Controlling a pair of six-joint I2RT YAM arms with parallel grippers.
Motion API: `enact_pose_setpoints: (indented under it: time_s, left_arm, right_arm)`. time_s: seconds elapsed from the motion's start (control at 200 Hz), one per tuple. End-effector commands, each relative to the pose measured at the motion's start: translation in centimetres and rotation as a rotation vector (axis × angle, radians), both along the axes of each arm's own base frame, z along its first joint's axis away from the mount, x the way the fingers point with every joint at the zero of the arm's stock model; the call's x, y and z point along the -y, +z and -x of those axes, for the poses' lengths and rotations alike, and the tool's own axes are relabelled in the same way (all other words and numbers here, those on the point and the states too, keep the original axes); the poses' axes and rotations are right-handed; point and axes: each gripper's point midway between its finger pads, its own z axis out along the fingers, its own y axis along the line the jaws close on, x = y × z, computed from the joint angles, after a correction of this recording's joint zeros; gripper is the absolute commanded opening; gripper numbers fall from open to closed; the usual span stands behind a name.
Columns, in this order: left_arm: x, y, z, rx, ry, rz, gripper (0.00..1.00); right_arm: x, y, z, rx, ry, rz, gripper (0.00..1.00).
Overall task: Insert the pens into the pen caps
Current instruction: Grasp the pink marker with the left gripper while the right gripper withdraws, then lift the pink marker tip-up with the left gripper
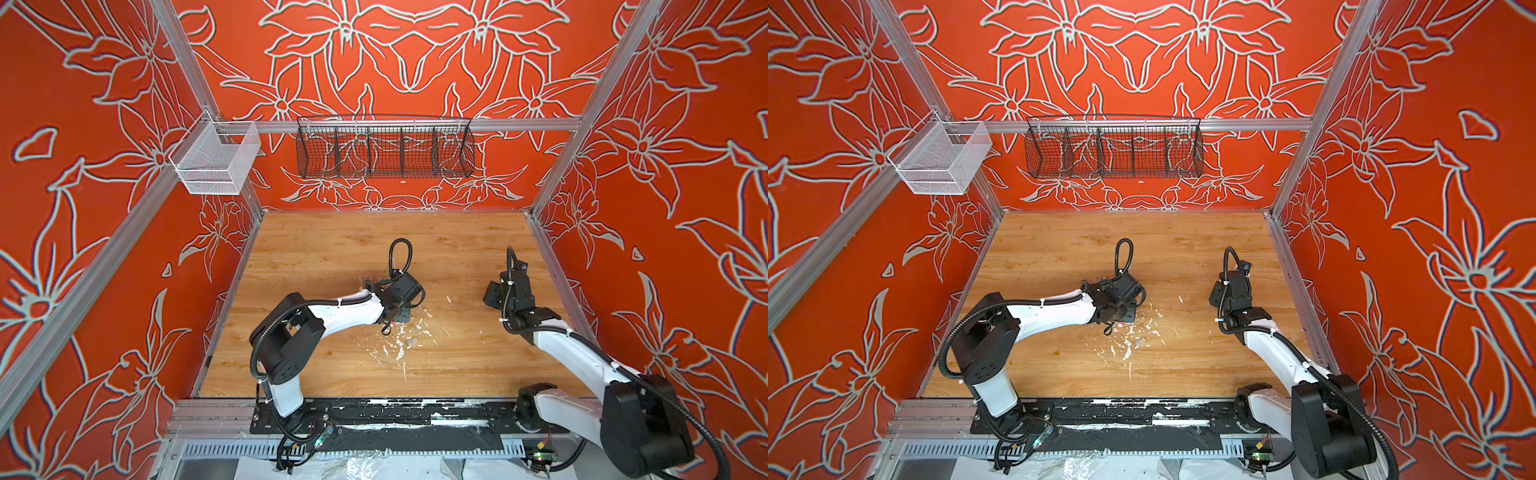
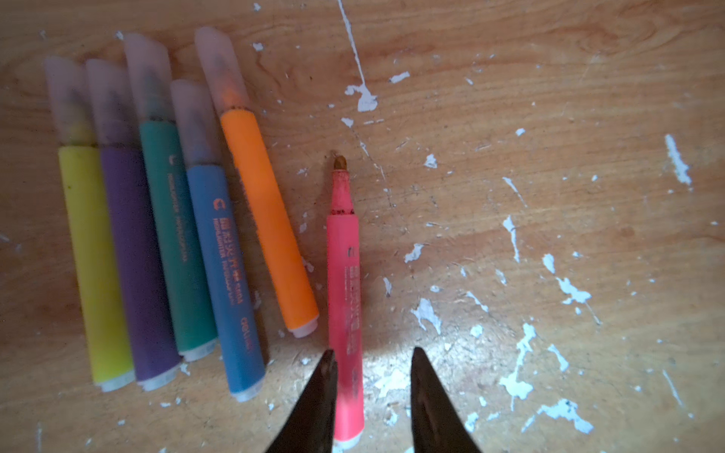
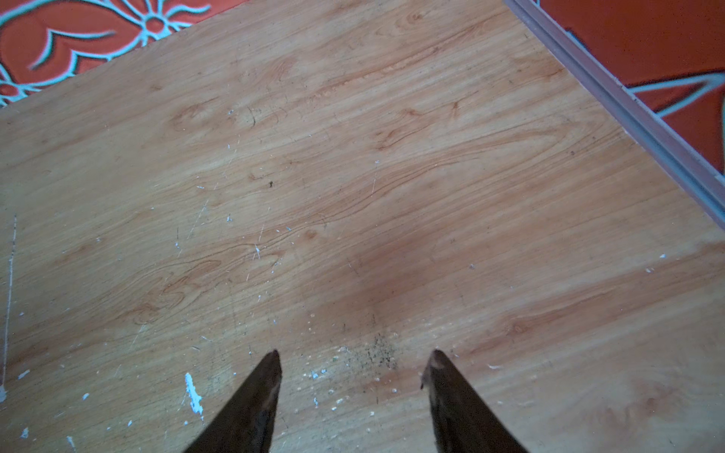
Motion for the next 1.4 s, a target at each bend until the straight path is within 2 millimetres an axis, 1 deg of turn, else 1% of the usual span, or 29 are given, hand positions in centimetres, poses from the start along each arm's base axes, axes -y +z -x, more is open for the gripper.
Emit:
enact_pose_setpoints:
  time_s: [0.0, 0.24, 0.545, 0.606, 0.711, 0.901, 1.006, 1.081, 1.131, 1.196, 1.276, 1.391]
  left_arm:
    - [-0.2, -0.8, -0.2, -0.016, 0.004, -0.044, 0.29]
    - [-0.6, -2.3, -0.2, -0.038, 0.023, -0.087, 0.28]
    - [-0.5, -4.1, 0.0, -0.073, 0.023, -0.109, 0.27]
    - [-0.6, -4.4, 0.0, -0.078, 0.03, -0.116, 0.25]
    - [-0.7, -4.7, 0.1, -0.086, 0.033, -0.121, 0.18]
    - [-0.8, -4.7, 0.1, -0.083, 0.039, -0.119, 0.11]
    - [-0.6, -4.5, 0.1, -0.082, 0.032, -0.112, 0.04]
    - [-0.3, -4.2, 0.0, -0.077, 0.023, -0.095, 0.0]
    - [0.1, -3.8, 0.1, -0.08, 0.008, -0.071, 0.0]
    - [1.2, -2.7, 0.3, -0.081, -0.024, -0.008, 0.0]
    - [2.3, -0.6, 0.3, -0.071, -0.067, 0.06, 0.0]
    - [3.0, 3.1, 0.1, -0.045, -0.114, 0.096, 0.0]
  right_arm:
    - [0.3, -0.2, 0.1, 0.0, -0.004, 0.014, 0.62]
    - [0.2, -0.2, 0.0, 0.001, -0.001, 0.013, 0.62]
    - [0.1, -0.4, 0.0, -0.008, 0.005, 0.012, 0.63]
    - [0.1, -0.3, 0.0, -0.007, 0.005, 0.012, 0.63]
    - [0.1, -0.4, -0.1, -0.007, 0.006, 0.011, 0.63]
    - [0.0, -0.3, -0.1, -0.007, 0.009, 0.011, 0.63]
    - [0.1, -0.3, -0.1, -0.008, 0.007, 0.012, 0.63]
    - [0.0, -0.3, -0.1, -0.007, 0.009, 0.011, 0.63]
    - [0.0, -0.3, -0.1, -0.008, 0.01, 0.01, 0.63]
    - [0.0, -0.3, -0.1, -0.007, 0.011, 0.009, 0.63]
    - [0.0, -0.3, -0.1, -0.007, 0.01, 0.01, 0.63]
    - [0.0, -0.3, -0.1, -0.006, 0.01, 0.01, 0.63]
